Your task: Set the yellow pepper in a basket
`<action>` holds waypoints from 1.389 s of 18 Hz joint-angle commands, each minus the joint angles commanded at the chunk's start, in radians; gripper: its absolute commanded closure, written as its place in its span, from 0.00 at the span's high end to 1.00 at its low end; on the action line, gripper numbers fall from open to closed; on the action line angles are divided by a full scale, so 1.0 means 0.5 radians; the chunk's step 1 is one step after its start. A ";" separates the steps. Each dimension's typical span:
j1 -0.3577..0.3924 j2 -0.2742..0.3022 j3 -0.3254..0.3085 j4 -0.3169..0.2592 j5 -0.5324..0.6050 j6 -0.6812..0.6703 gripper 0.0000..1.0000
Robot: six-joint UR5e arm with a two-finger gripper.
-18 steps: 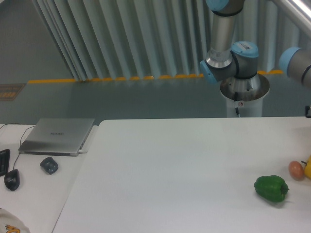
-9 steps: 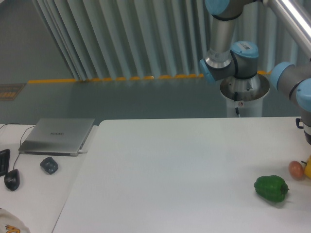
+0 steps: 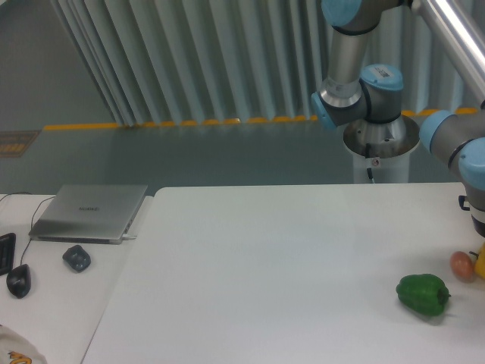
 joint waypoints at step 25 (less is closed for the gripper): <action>-0.012 0.009 -0.003 0.080 -0.043 -0.040 0.30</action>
